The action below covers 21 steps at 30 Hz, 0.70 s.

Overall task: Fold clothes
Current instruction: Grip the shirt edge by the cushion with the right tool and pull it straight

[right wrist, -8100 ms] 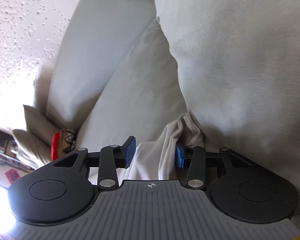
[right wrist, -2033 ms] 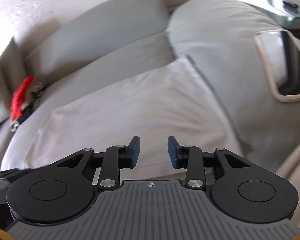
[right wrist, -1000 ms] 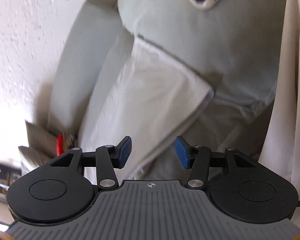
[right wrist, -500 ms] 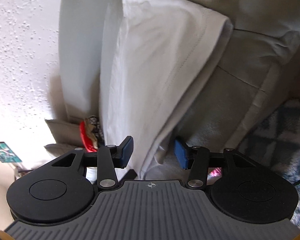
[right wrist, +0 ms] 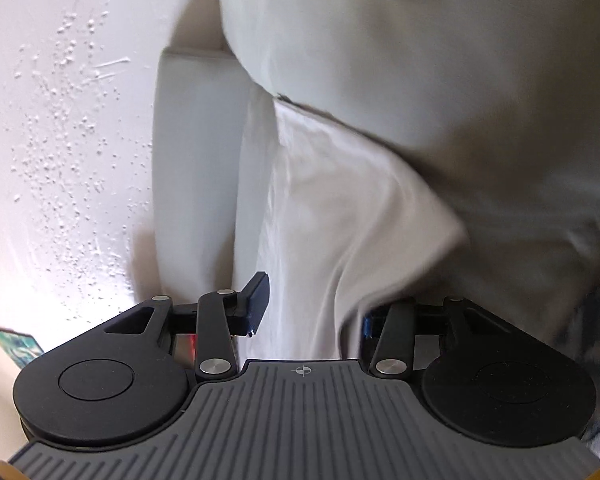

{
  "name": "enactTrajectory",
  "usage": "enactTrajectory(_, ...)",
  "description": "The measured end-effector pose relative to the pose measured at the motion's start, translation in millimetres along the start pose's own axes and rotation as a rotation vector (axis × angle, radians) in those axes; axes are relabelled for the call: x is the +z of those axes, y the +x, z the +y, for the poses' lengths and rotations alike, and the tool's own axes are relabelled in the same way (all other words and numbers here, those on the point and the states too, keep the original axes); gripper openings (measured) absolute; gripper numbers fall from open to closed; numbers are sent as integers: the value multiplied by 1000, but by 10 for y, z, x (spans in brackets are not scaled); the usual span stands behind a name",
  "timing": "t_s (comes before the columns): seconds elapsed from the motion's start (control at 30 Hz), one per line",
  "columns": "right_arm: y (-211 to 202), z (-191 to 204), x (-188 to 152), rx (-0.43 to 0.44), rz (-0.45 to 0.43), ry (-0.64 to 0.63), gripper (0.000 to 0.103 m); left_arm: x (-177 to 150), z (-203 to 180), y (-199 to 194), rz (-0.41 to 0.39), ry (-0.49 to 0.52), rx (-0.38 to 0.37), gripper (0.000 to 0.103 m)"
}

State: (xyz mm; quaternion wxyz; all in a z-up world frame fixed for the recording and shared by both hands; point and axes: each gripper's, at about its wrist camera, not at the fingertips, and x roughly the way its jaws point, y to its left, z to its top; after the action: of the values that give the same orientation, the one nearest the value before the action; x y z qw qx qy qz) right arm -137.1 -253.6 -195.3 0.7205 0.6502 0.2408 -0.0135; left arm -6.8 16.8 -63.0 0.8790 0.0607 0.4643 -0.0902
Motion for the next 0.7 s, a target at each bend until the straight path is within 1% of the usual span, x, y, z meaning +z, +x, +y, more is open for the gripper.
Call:
enactTrajectory(0.03,52,6,31,-7,-12,-11,41,1,2,1,0,0,-1,51)
enactTrajectory(0.07,92,-22,52,-9,-25,0,32,-2,5,1,-2,-3,-3,51)
enactTrajectory(0.1,115,-54,62,-8,-35,8,26,-6,8,2,-4,-4,-5,51)
enactTrajectory(0.17,159,-117,80,-4,-54,23,10,-13,13,3,-7,-6,-9,51)
enactTrajectory(0.2,178,-124,82,-8,-55,8,7,-18,13,3,-10,-4,-9,51)
enactTrajectory(0.3,208,-91,77,-17,-56,-17,6,-31,6,4,-19,2,-8,52)
enactTrajectory(0.33,212,-56,74,-30,-55,-33,6,-33,8,3,-20,4,-9,52)
enactTrajectory(0.37,209,-8,67,-52,-55,-50,4,-34,10,2,-22,5,-10,52)
enactTrajectory(0.43,185,155,25,-132,-73,-115,3,-38,18,-3,-23,8,-15,51)
enactTrajectory(0.5,176,388,-70,-234,-110,-228,3,-37,3,-8,-16,26,-16,51)
enactTrajectory(0.6,296,754,-245,-407,-123,-433,3,-20,-23,-28,1,57,-22,50)
enactTrajectory(0.63,341,875,-310,-466,-131,-499,3,-20,-6,-46,8,49,-35,50)
enactTrajectory(0.7,401,1148,-453,-551,-160,-601,3,-60,100,-123,15,-2,-64,50)
